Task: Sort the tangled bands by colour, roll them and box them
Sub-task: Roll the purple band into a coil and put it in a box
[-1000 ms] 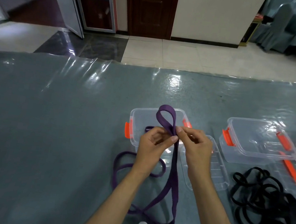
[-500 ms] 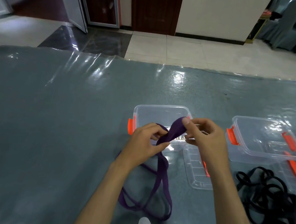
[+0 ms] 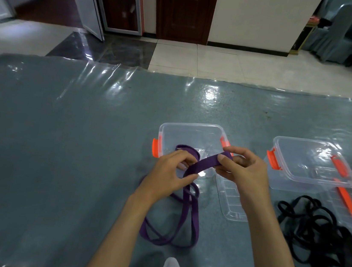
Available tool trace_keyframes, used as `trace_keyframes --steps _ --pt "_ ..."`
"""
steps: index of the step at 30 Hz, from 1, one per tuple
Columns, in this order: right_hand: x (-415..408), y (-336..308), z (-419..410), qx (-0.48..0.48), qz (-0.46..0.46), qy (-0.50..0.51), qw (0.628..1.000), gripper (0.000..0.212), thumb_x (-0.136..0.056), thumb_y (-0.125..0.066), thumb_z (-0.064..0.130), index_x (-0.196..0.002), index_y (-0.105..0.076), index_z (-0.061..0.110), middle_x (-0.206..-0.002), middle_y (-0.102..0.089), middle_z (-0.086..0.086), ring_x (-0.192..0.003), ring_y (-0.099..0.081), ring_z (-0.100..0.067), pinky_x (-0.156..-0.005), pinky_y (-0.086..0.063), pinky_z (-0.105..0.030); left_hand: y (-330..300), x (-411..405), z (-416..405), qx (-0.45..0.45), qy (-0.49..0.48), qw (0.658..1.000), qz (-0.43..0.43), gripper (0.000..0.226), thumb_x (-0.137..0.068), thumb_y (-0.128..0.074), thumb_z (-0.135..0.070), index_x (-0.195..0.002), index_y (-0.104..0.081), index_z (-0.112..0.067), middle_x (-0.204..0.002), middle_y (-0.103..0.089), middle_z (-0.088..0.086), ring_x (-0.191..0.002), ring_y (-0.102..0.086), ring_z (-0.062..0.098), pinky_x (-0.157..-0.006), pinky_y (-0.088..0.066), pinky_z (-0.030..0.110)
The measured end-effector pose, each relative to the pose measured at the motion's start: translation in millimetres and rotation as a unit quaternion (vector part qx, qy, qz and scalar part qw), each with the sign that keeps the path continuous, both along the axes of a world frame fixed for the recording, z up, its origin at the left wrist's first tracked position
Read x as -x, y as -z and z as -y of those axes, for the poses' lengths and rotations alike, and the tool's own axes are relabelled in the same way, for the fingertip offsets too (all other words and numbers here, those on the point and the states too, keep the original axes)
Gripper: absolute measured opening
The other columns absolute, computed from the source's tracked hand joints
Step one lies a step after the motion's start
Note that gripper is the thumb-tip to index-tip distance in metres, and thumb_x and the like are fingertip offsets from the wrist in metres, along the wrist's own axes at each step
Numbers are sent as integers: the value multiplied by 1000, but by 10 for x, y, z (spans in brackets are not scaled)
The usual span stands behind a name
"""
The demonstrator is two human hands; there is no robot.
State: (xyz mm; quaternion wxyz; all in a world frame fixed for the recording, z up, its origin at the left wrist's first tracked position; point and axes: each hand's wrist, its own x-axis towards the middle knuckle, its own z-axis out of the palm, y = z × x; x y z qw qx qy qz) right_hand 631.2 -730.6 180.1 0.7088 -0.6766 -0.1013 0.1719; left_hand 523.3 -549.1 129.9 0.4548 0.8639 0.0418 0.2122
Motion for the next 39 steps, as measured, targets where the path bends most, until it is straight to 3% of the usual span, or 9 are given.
trace_keyframes --steps 3,9,14,18,24,27,30,33,39 --pt "18 4 30 14 13 -15 1000 21 -88 -82 5 -105 -77 17 -84 -80 -16 -79 -80 -32 -76 -66 -39 -67 -35 106 36 -16 998 38 49 -86 -87 -30 -130 -66 -25 -117 -67 -15 -113 -68 10 -95 -57 25" --pt "113 -11 -50 18 34 -30 999 18 -88 -84 11 -104 -77 17 -85 -78 -17 -80 -79 -32 -76 -67 -37 -130 -105 193 37 -31 996 70 31 -89 -85 -19 -119 -77 -15 -112 -72 -12 -107 -69 8 -92 -59 26" --pt "39 -9 -55 13 6 -82 997 16 -99 -72 13 -113 -73 7 -90 -80 -18 -86 -80 -31 -81 -67 -39 -141 -109 38 26 -6 998 48 30 -90 -83 -20 -119 -76 -15 -111 -72 -8 -107 -69 10 -95 -57 25" --pt "-89 33 -78 -1 -55 -96 994 22 -102 -67 14 -123 -67 6 -96 -80 -22 -91 -80 -33 -80 -66 -34 -158 -170 -18 33 2 998 57 29 -93 -81 -21 -121 -75 -16 -112 -71 -10 -109 -68 6 -95 -53 18" --pt "-207 146 -180 -82 -153 -91 981 23 -90 -71 25 -107 -74 10 -102 -78 -11 -95 -75 -15 -83 -61 -25 -163 -306 3 113 -33 990 80 28 -90 -83 -27 -116 -73 -33 -112 -73 -18 -108 -73 12 -94 -59 27" --pt "-272 169 -245 -183 -255 -71 947 22 -85 -73 14 -106 -73 6 -99 -79 -11 -88 -77 -15 -77 -61 -22 -93 -379 1 149 -52 982 103 21 -86 -86 -24 -105 -79 -27 -106 -76 -15 -105 -74 15 -95 -61 36" --pt "-302 201 -327 -210 -317 -57 923 11 -82 -74 12 -90 -80 10 -93 -79 -9 -80 -78 -14 -70 -62 -21 -35 -445 20 186 -75 972 119 19 -83 -88 -17 -101 -82 -17 -105 -79 -10 -104 -75 14 -95 -61 41" --pt "-305 238 -412 -179 -335 -69 922 10 -81 -76 15 -87 -84 13 -95 -80 -9 -83 -79 -16 -71 -63 -25 0 -477 8 197 -85 967 138 18 -85 -85 -11 -103 -82 -11 -109 -79 -2 -106 -75 18 -96 -60 43" --pt "-302 352 -527 -167 -330 -84 925 19 -86 -70 15 -97 -86 11 -108 -81 -14 -98 -80 -23 -78 -64 -32 0 -549 -72 263 -64 957 103 28 -88 -82 -6 -108 -81 -26 -115 -79 -7 -112 -74 17 -101 -58 36"
